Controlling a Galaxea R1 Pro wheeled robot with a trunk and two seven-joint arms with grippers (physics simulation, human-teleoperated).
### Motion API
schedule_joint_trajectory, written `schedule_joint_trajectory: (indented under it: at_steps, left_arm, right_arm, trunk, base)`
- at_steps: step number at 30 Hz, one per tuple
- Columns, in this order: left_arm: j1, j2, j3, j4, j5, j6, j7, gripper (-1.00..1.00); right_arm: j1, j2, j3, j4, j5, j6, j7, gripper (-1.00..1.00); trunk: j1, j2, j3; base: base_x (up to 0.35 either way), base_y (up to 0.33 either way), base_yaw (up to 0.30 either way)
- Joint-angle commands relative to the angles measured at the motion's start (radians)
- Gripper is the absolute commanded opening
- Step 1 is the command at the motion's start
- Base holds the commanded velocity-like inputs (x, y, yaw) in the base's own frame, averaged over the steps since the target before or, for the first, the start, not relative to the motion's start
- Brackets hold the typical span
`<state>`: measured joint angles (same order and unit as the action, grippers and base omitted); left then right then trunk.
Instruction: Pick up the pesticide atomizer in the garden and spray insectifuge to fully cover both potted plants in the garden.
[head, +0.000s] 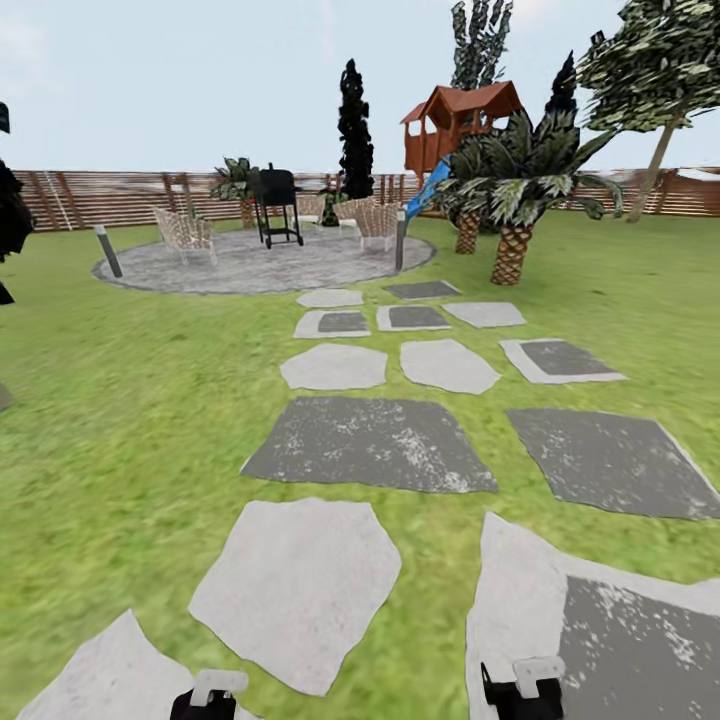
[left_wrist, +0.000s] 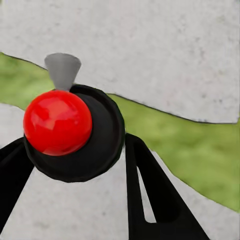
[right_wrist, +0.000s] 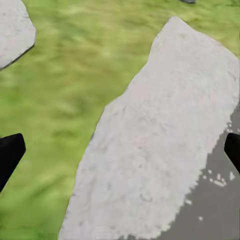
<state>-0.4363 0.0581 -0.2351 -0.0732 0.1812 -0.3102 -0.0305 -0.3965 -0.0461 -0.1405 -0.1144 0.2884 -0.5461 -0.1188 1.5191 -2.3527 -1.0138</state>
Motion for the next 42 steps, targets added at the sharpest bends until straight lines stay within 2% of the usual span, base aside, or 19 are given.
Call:
schedule_joint_trajectory:
  at_steps: [1, 28, 42]
  left_arm:
    - [-0.001, 0.000, -0.007, 0.001, 0.011, -0.003, -0.003, -1.00]
    - [-0.001, 0.000, -0.007, 0.001, 0.012, -0.003, -0.003, -1.00]
    - [-0.001, 0.000, -0.007, 0.001, 0.012, -0.003, -0.003, -1.00]
  right_arm:
    - [0.000, 0.000, -0.007, 0.001, 0.011, -0.003, -0.004, 1.00]
    - [-0.001, 0.000, -0.007, 0.002, 0.011, -0.003, -0.004, 1.00]
    - [0.000, -0.001, -0.007, 0.002, 0.011, -0.003, -0.001, 1.00]
  trunk:
    - [0.000, 0.000, -0.001]
    - [0.000, 0.000, -0.017]
    - [0.000, 0.000, -0.020]
  base:
    - [0.338, 0.000, 0.251]
    - [0.338, 0.000, 0.249]
    - [0.338, 0.000, 0.041]
